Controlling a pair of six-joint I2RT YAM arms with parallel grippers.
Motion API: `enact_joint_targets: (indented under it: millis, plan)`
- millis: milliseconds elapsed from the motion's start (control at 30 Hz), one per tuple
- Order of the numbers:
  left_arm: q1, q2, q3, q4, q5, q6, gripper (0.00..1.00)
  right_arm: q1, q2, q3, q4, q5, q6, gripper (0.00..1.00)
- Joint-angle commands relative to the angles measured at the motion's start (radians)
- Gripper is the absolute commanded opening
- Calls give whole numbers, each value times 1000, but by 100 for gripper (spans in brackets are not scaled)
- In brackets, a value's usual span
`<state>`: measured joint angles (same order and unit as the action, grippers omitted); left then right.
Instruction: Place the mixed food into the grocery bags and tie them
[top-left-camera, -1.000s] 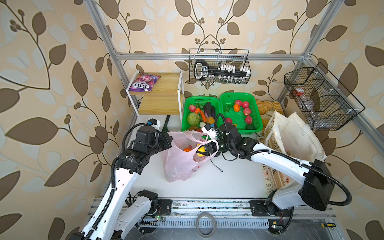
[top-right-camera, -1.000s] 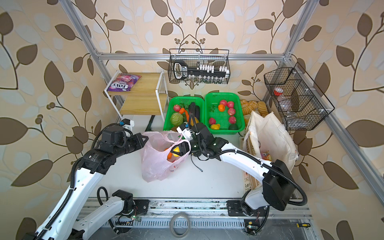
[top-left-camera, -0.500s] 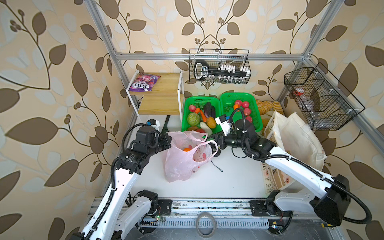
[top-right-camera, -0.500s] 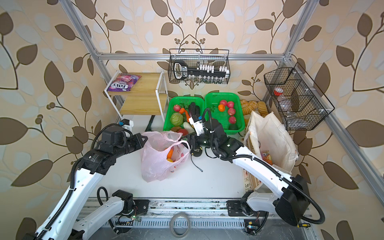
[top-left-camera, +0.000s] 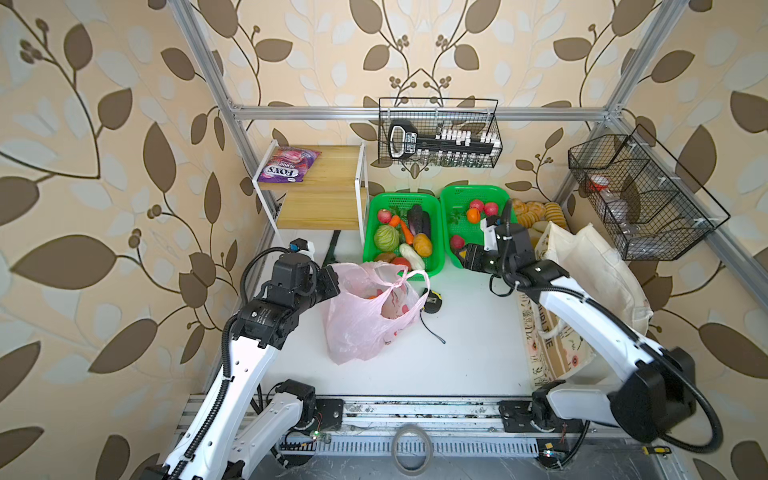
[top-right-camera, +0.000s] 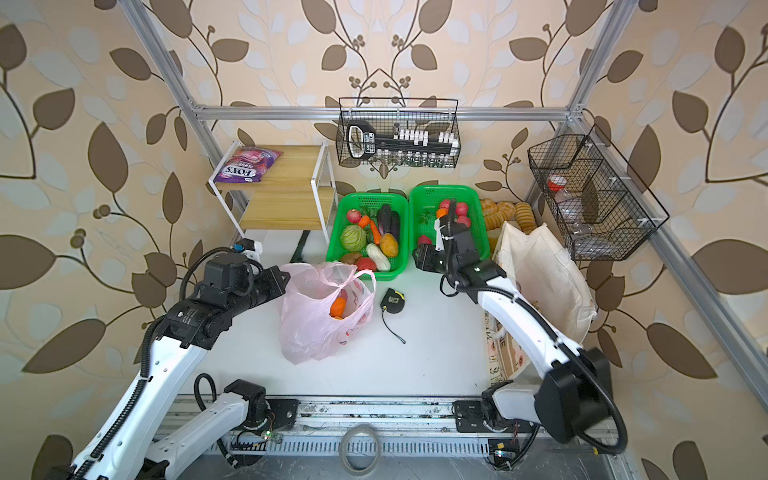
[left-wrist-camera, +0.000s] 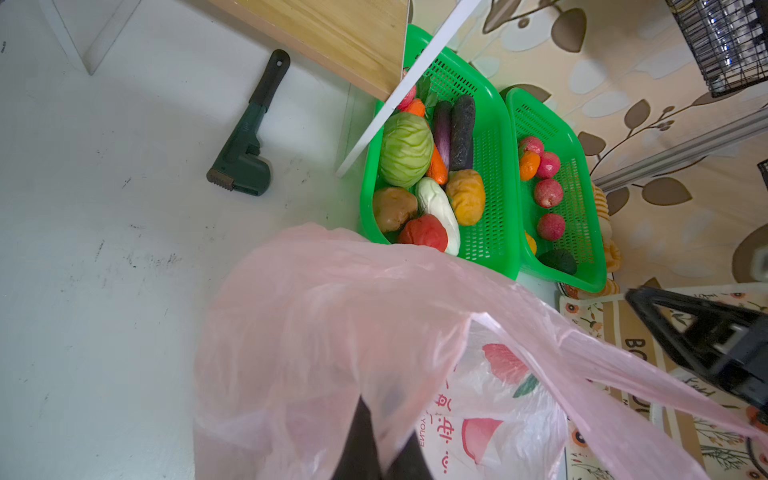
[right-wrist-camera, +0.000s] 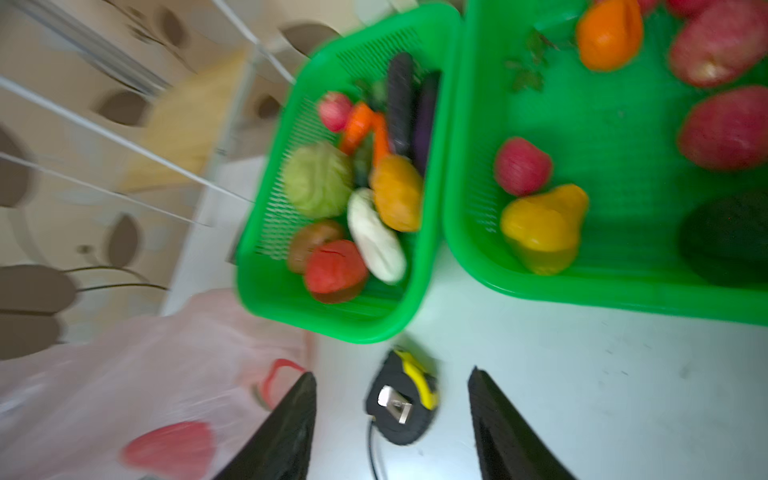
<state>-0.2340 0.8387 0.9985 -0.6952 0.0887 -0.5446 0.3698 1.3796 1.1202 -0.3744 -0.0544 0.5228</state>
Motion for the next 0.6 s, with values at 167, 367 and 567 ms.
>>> enact_joint_targets:
  millis: [167,367,567]
  plan:
    - [10,-4,-4,40,9,39,0,-72,422,361,-202,210,-141,60]
    - [10,2,-6,40,-6,54,0,-117,600,539,-261,198,-164,61]
    - [10,10,-6,44,-8,63,0,-134,739,675,-375,133,-202,68]
